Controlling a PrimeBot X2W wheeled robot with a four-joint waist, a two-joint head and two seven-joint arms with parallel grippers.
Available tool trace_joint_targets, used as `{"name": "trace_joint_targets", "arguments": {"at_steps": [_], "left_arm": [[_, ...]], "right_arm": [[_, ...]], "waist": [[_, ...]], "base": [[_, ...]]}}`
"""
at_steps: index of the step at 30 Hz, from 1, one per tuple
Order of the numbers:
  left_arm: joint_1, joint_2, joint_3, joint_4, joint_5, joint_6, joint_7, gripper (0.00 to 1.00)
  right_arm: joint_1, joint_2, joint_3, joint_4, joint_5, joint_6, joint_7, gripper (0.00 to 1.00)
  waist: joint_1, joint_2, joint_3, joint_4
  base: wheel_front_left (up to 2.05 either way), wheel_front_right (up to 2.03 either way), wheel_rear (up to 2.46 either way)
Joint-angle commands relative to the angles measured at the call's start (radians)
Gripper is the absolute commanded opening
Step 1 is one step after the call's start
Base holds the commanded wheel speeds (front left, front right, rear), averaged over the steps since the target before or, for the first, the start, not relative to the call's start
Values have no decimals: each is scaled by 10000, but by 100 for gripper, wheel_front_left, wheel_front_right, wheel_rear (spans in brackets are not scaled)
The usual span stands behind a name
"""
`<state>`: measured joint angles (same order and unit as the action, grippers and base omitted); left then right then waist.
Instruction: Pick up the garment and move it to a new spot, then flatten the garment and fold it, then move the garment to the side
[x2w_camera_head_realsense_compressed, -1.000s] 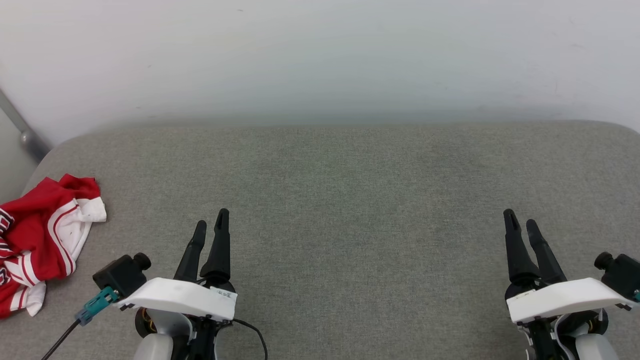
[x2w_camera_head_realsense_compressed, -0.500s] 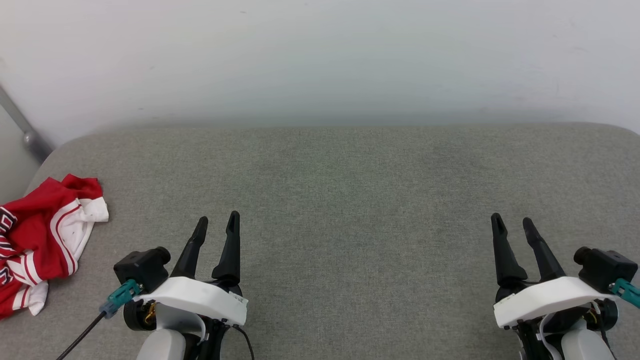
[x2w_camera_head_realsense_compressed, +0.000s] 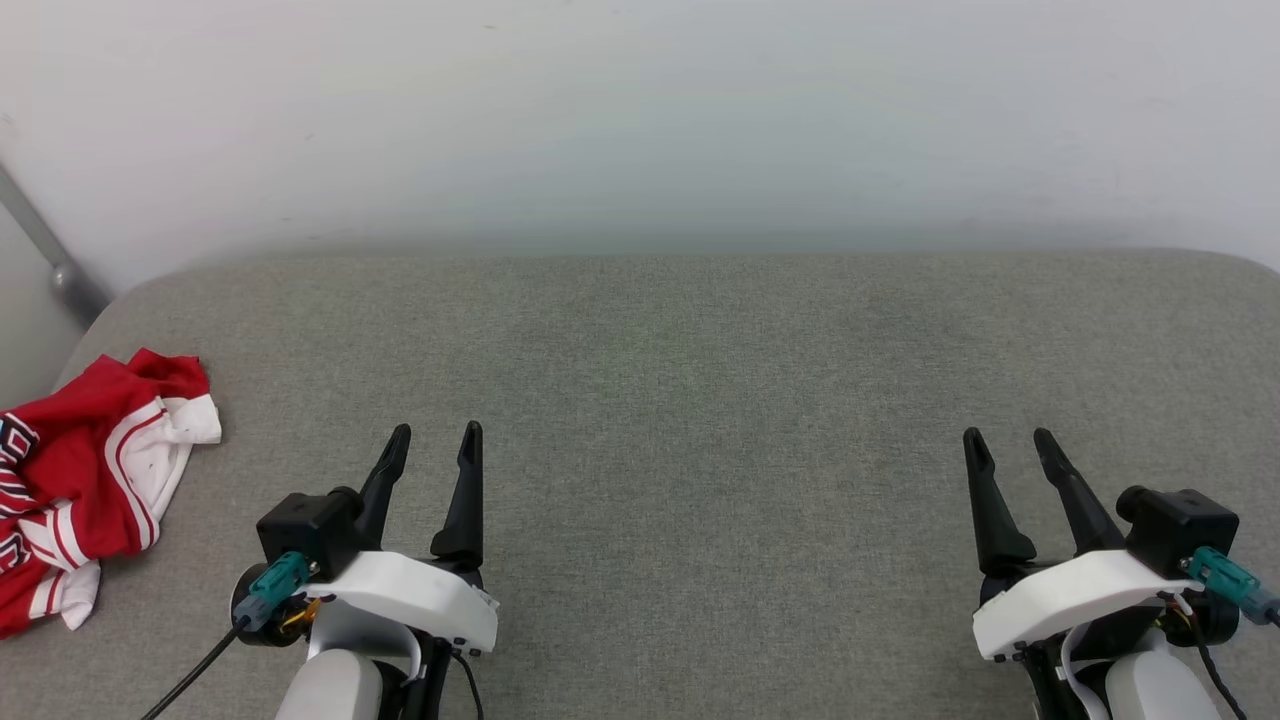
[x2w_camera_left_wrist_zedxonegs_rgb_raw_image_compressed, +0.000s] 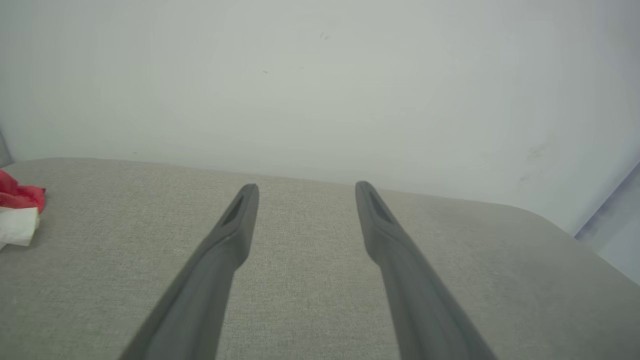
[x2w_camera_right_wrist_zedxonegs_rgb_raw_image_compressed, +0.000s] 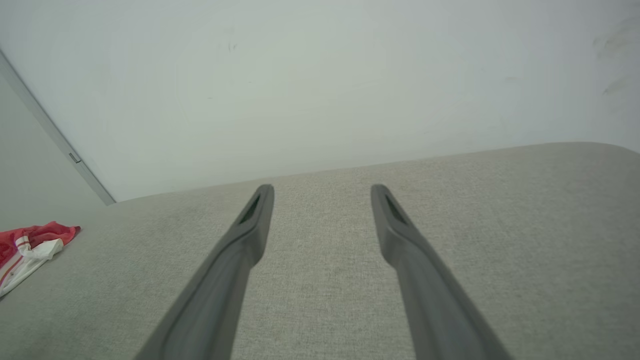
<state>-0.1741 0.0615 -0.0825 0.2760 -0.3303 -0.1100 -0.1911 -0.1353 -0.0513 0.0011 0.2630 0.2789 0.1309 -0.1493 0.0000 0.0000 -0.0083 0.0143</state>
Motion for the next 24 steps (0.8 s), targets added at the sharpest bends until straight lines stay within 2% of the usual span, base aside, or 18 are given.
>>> {"name": "trace_joint_targets", "arguments": {"at_steps": [1, 24], "left_arm": [[-225, 62, -28, -22, 318, 43, -105, 100], [-564, 150, -228, 826, 2146, 196, -546, 100]], "right_arm": [[-212, 11, 11, -60, -257, -3, -13, 100], [-145, 15, -55, -136, -1611, -3, -32, 100]], "waist": [[0, 0, -6, 3], [0, 0, -84, 28]], "base": [[0, 0, 0], [0, 0, 0]]}}
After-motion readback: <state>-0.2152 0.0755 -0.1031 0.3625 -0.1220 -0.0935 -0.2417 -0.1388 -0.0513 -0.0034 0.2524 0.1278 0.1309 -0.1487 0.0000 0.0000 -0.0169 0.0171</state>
